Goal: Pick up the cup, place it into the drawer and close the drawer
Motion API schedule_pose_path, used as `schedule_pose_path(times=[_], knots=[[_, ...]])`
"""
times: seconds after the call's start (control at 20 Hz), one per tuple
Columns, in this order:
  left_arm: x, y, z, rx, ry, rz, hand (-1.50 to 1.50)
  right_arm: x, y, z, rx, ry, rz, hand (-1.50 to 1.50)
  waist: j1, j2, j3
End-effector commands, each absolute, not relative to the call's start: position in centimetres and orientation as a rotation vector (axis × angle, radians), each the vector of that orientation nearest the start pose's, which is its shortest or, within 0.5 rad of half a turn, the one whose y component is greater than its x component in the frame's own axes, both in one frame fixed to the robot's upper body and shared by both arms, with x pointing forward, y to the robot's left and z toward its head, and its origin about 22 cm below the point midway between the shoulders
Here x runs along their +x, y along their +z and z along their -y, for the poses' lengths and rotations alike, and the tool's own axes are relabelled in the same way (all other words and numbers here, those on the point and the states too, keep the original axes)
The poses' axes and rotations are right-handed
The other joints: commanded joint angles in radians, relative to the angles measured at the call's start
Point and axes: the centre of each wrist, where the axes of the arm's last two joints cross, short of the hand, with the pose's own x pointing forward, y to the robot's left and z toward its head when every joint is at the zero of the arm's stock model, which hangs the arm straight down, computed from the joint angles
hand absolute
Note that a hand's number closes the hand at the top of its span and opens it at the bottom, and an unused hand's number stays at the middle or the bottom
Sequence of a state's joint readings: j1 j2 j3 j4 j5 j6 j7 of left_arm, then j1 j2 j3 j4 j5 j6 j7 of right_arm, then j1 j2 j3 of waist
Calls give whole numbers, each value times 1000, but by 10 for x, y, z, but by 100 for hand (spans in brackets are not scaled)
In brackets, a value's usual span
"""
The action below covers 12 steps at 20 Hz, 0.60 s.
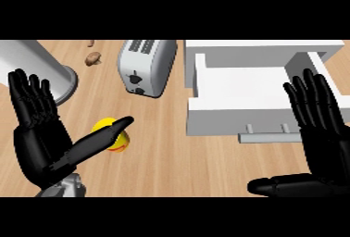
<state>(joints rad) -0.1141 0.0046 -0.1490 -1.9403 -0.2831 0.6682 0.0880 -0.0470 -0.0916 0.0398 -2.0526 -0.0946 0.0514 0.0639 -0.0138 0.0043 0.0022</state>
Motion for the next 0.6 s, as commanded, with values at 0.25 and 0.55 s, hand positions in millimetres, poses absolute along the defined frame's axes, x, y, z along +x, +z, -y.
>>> schedule_pose_path(times=[0.25,0.55], knots=[[285,129,-139,511,485,1968,-150,230,113,231,128,127,1989,-150,10,-4,-2],[287,101,-130,525,508,1949,-150,219,128,243,142,133,2020,-150,8,-4,-2]])
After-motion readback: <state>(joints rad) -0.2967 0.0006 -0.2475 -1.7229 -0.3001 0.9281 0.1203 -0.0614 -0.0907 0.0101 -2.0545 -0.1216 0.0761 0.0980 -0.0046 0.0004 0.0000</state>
